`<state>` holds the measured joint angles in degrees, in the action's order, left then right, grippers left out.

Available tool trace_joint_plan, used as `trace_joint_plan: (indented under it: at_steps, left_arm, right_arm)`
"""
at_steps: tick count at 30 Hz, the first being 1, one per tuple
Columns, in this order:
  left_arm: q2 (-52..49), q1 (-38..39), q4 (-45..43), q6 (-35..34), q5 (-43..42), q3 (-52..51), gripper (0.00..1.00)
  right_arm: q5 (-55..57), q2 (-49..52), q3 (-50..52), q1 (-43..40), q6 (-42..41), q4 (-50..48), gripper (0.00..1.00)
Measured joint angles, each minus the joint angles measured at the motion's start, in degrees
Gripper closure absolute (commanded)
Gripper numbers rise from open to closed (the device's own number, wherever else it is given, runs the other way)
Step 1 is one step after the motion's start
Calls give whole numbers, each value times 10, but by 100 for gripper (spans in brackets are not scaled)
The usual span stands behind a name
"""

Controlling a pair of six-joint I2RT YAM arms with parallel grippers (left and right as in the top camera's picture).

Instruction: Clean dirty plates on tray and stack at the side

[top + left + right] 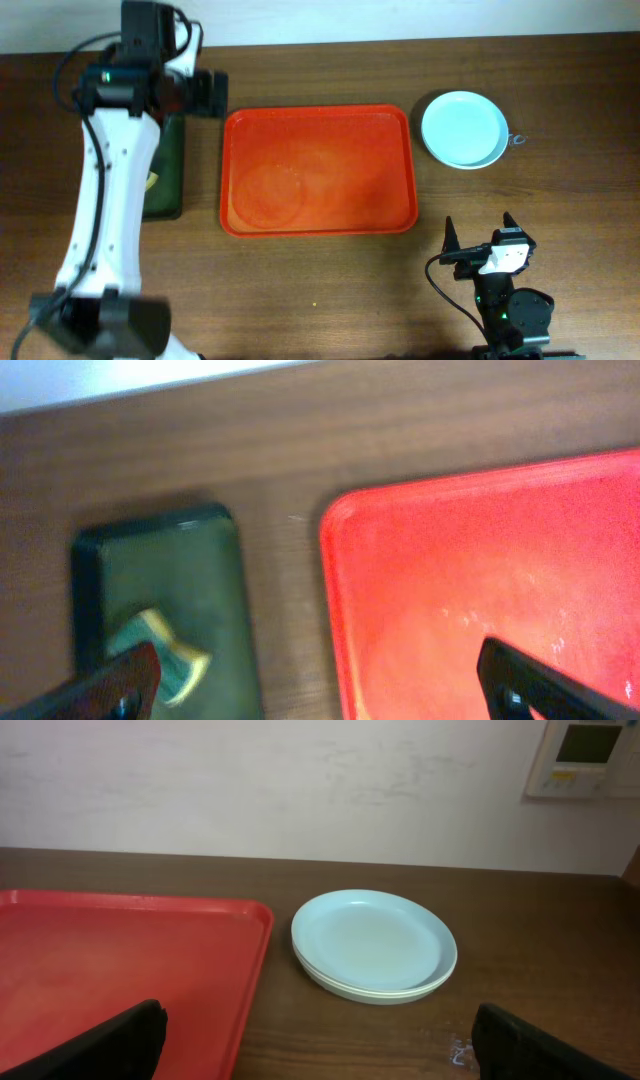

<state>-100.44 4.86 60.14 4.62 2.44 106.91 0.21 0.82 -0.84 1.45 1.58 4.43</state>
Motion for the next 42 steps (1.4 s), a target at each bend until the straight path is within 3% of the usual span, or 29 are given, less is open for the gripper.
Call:
trace_joint_plan:
  at_steps: [3,6,8,14,16,21,28,32,36,42]
  left_arm:
    - [125,8,-145,8,-33,-261,1]
    - [278,10,-250,10,-50,-459,1]
    - [371,10,-276,12,-55,-523,0]
    - [798,10,-280,14,-61,-728,1]
    - [865,10,-316,15,-69,-780,1]
    - [932,7,-498,16,-94,-939,1]
    - [996,-33,-652,12,-120,-1051,0]
    - [996,-43,-646,4,-105,-1059,1]
    - [998,-43,-556,-36,-55,-1061,1]
    - [998,-43,-555,-60,-10,-1061,1]
  right_arm:
    - [0,-1,0,0,0,0,2]
    - [0,-2,0,0,0,0,2]
    - [0,-2,0,0,0,0,1]
    - [0,-2,0,0,0,0,2]
    - [0,-2,0,0,0,1,2]
    - [0,-2,0,0,0,0,2]
    - [0,-2,0,0,0,0,2]
    - [0,-2,0,0,0,0,2]
    - [0,-2,0,0,0,0,2]
    - [0,-2,0,0,0,0,1]
